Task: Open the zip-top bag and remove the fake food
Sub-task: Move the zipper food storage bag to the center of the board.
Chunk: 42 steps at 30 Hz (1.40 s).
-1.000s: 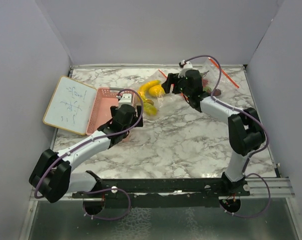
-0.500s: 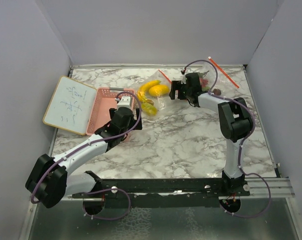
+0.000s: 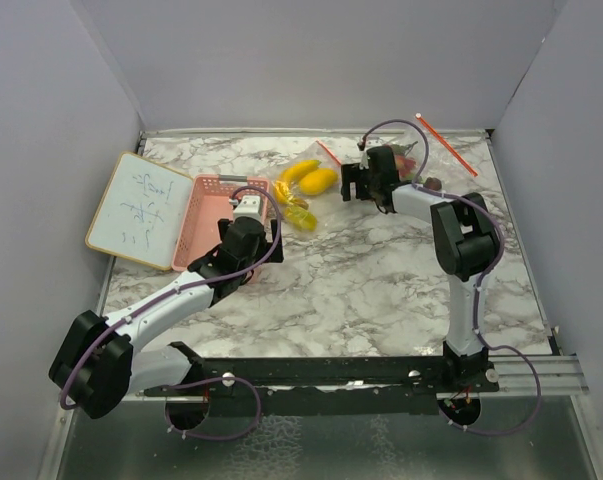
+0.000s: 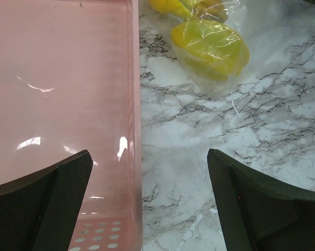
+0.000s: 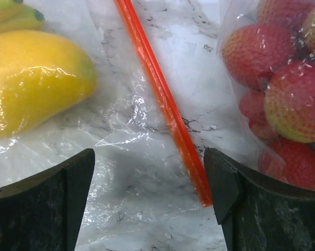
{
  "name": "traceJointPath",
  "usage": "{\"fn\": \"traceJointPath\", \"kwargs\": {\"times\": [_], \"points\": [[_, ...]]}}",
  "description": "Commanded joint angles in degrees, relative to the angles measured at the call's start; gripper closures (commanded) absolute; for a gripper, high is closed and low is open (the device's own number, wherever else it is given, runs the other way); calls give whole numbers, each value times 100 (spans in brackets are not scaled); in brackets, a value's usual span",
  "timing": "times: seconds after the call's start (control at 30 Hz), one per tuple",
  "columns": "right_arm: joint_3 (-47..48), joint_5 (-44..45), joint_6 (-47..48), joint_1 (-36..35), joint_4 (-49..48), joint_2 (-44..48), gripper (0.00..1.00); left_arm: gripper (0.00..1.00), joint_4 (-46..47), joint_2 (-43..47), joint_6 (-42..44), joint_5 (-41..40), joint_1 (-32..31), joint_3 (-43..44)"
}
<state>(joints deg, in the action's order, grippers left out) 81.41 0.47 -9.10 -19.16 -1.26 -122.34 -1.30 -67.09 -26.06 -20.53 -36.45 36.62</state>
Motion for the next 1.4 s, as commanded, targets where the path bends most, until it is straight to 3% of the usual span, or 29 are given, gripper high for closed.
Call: {"fn": "traceJointPath", "kwargs": {"times": [0.0, 0.13, 0.3, 0.77, 0.93, 1.37], "points": [[191, 81, 122, 70, 32, 71, 11, 4, 134, 27, 3, 119, 6, -22], [385, -28, 92, 114, 250, -275, 9, 4, 93, 70, 37, 122, 6, -9], [170, -206, 5, 114, 147, -369, 12, 4, 35, 112, 74, 91, 6, -6], [-782, -535, -171, 92, -7, 253, 81, 4, 225, -130, 39, 306, 6, 89], [-1205, -642, -284, 16, -174, 787, 96, 4, 243, -147, 32, 352, 6, 142], [-2923, -835, -661, -131, -531, 3306, 98, 9, 380, -41, -35, 424, -414, 345]]}}
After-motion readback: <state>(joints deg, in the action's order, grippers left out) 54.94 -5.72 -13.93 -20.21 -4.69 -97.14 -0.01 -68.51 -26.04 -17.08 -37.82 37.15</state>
